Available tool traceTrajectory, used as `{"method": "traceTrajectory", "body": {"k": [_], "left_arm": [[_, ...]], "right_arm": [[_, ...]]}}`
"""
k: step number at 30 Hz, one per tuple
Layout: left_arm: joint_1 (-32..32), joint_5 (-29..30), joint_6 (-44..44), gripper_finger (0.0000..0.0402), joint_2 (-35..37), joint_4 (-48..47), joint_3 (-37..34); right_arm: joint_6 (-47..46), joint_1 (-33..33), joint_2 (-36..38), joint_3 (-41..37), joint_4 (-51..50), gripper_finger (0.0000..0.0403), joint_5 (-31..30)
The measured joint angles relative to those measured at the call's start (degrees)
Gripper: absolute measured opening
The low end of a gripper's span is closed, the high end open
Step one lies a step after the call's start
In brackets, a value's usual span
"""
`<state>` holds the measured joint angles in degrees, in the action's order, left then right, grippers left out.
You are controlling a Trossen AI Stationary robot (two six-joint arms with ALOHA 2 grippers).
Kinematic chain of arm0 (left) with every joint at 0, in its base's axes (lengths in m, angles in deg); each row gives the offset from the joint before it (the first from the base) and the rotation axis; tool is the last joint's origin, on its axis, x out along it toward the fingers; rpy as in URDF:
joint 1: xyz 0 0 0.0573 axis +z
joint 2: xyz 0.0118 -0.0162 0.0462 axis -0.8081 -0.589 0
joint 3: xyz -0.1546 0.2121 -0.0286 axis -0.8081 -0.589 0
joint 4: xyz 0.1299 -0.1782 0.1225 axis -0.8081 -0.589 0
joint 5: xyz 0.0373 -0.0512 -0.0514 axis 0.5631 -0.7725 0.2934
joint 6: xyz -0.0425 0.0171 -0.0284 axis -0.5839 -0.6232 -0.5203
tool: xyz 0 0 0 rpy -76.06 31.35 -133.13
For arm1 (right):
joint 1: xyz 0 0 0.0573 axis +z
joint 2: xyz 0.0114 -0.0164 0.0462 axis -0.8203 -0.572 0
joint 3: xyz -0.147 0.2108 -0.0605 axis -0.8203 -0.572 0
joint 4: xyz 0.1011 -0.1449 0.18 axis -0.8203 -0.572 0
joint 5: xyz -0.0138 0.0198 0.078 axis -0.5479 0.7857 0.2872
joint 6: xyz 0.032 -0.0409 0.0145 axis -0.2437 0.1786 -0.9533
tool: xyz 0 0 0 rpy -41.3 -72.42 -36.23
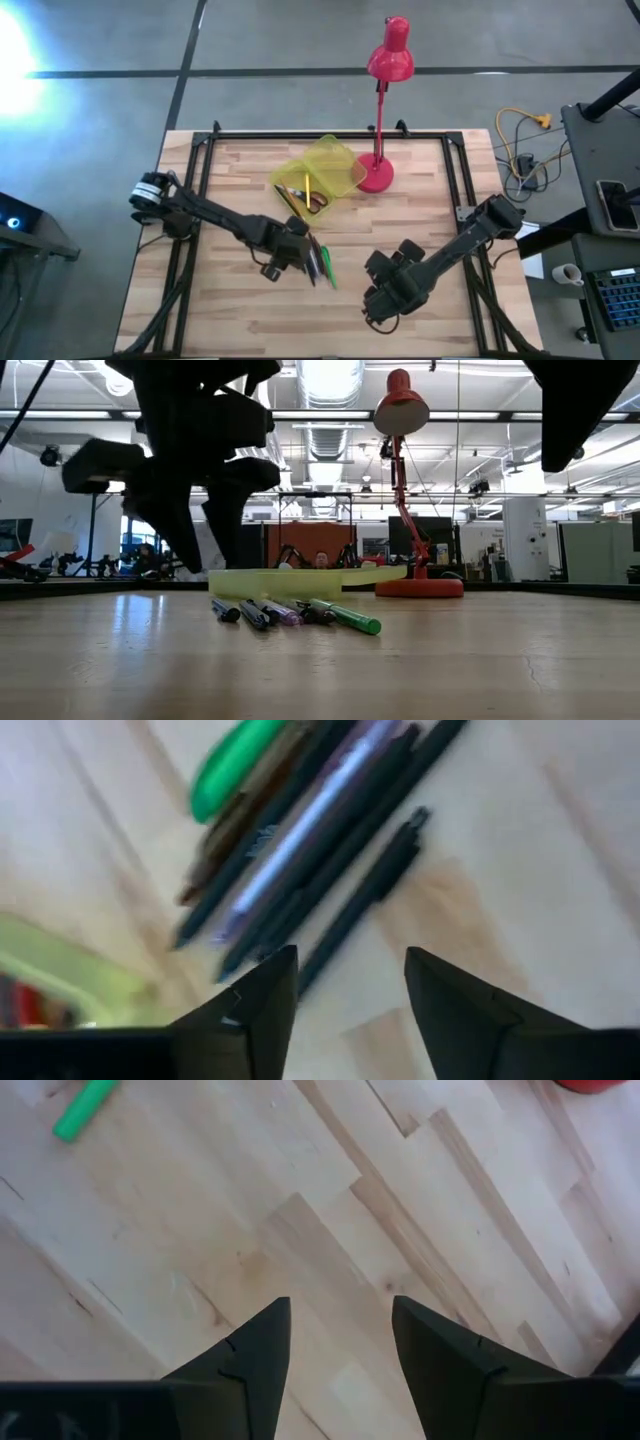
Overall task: Pick & place school supplies into a supply box
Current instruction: Put the black pen into the yellow supply box
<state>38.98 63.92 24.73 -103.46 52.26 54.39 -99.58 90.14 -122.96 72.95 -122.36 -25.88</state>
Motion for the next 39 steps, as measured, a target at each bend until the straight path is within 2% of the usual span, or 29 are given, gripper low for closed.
{"method": "traceTrajectory", "body": {"k": [6, 15, 20, 24, 31, 39], "left_arm": [[1.0, 0.5, 7.2, 0.0179, -0.6, 0.0, -1.0], [4.7, 0.3, 9.9, 0.017, -5.2, 1.9, -0.5], [6.4, -4.2, 9.9, 0.0159, -6.9, 1.3, -0.3], [6.5, -4.9, 9.8, 0.0137, -7.6, 1.0, -0.3], [6.4, -5.6, 6.6, 0.0075, -7.7, -0.6, -0.6], [7.2, -6.6, -6.0, 0.002, -7.9, -5.1, -1.1]], "right_arm": [[1.0, -0.1, 0.0, -1.0, 0.0, 0.0169, -0.9], [1.5, -0.2, 0.0, -2.7, 0.1, 0.0169, -0.9], [1.5, -0.2, -0.1, -2.7, 0.2, 0.0169, -0.9], [1.5, -0.2, -0.1, -2.7, 0.2, 0.0169, -0.9], [1.9, -0.2, -0.1, -2.7, 0.3, 0.0169, -0.9], [2.0, -0.2, -0.1, -3.2, 0.3, 0.0169, -0.9]]}}
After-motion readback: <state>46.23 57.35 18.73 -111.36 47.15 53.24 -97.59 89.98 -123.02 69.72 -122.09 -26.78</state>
